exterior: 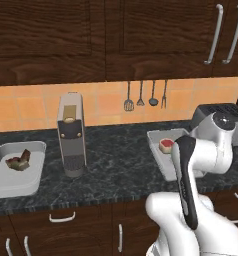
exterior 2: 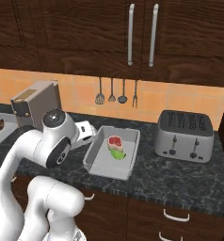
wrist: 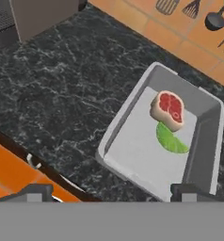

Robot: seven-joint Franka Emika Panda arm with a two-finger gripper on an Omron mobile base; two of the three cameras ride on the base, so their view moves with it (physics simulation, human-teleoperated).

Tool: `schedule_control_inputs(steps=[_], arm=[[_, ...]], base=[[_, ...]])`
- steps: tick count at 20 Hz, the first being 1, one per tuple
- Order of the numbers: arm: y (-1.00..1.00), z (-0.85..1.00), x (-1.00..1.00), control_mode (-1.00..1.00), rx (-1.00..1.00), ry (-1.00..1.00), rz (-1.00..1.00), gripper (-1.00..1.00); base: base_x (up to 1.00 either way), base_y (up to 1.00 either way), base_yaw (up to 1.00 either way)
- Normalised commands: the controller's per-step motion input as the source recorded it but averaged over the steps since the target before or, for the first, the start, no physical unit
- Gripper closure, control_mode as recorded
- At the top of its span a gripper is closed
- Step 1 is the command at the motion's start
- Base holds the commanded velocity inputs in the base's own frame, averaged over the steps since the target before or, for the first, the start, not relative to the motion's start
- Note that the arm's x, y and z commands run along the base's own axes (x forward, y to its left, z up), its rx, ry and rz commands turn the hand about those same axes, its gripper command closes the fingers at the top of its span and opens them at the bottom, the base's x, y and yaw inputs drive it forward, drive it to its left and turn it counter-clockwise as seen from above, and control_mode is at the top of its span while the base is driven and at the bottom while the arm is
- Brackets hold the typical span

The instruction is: Place one lemon wedge and one steak in each tupperware on the nearby counter, to pack two identical lunches.

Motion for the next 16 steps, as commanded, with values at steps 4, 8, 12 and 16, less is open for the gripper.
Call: schedule_control_inputs(steps=[4,8,12,16], arm=[[0.03,0.21,-0.51,-1.0,0.19,-0.04,-0.42,-1.0],[0.07,0.05,-0.66,-1.0,0.3,-0.03,-0.44,-1.0],[0.58,0.12,-0.54,-1.0,0.2,0.0,-0.38,-1.0],[0.4,0.0,-0.27,-1.0,0.03,0.0,-0.28,-1.0]], base=[[0.0,0.0,0.0],[0.0,0.0,0.0],[0.0,0.0,0.0],[0.0,0.0,0.0]])
